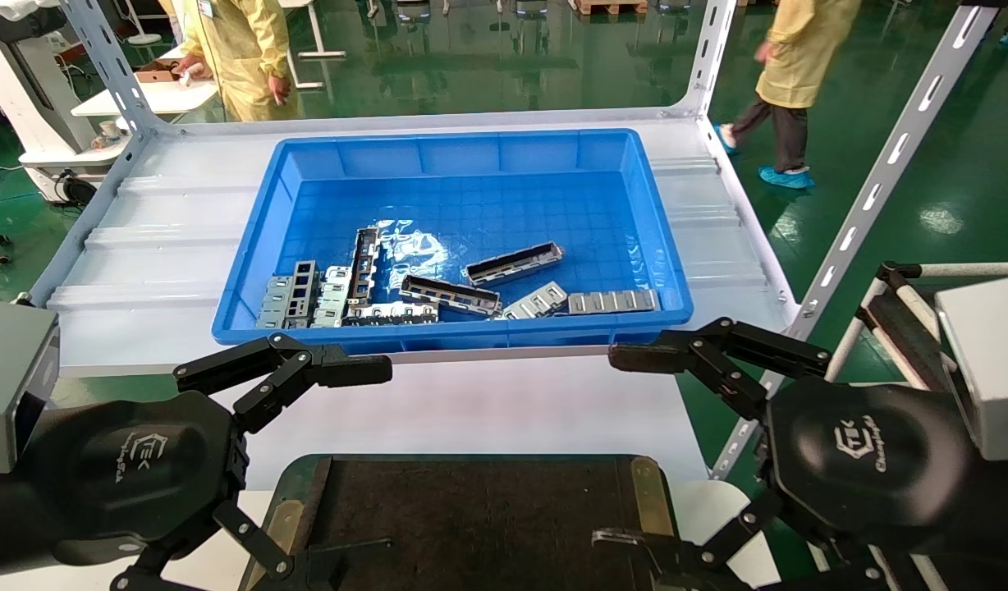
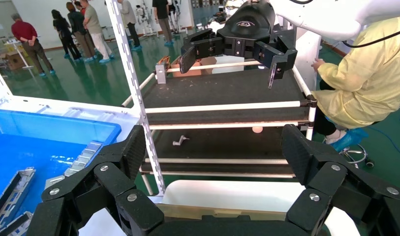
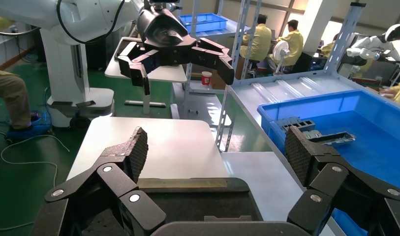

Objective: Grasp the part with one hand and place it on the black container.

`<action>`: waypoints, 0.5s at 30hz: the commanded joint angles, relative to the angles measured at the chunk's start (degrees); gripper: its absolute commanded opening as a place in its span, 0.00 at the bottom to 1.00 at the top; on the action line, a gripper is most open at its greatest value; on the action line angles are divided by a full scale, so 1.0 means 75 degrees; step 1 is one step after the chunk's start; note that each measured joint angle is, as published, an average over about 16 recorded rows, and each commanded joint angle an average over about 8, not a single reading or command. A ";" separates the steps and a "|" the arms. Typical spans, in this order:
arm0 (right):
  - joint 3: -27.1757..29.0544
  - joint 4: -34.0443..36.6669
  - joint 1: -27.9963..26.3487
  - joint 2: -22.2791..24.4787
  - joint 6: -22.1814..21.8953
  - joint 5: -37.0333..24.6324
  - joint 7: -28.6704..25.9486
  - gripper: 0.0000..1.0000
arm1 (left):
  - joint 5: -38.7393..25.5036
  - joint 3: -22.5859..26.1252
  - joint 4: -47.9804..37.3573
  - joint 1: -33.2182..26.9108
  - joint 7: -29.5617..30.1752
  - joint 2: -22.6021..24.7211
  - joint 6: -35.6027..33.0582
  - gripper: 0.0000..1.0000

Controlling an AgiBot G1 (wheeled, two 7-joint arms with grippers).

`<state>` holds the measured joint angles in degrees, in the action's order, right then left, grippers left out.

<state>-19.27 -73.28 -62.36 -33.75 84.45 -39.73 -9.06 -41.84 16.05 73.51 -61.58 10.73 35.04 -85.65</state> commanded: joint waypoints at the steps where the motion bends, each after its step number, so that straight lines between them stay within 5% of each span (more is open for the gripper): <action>1: 0.0000 0.0000 0.0000 0.0000 0.0000 0.0000 0.0000 1.00 | 0.0000 0.0000 0.0001 0.0000 0.0000 0.0000 -0.0001 1.00; 15: -0.0003 0.0005 -0.0003 0.0000 0.0002 0.0001 0.0003 1.00 | -0.0172 0.0076 -0.0179 -0.0067 -0.0041 0.0110 0.0102 1.00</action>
<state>-19.29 -73.24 -62.38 -33.76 84.47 -39.73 -9.04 -43.43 16.77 71.81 -62.33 10.32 36.11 -84.86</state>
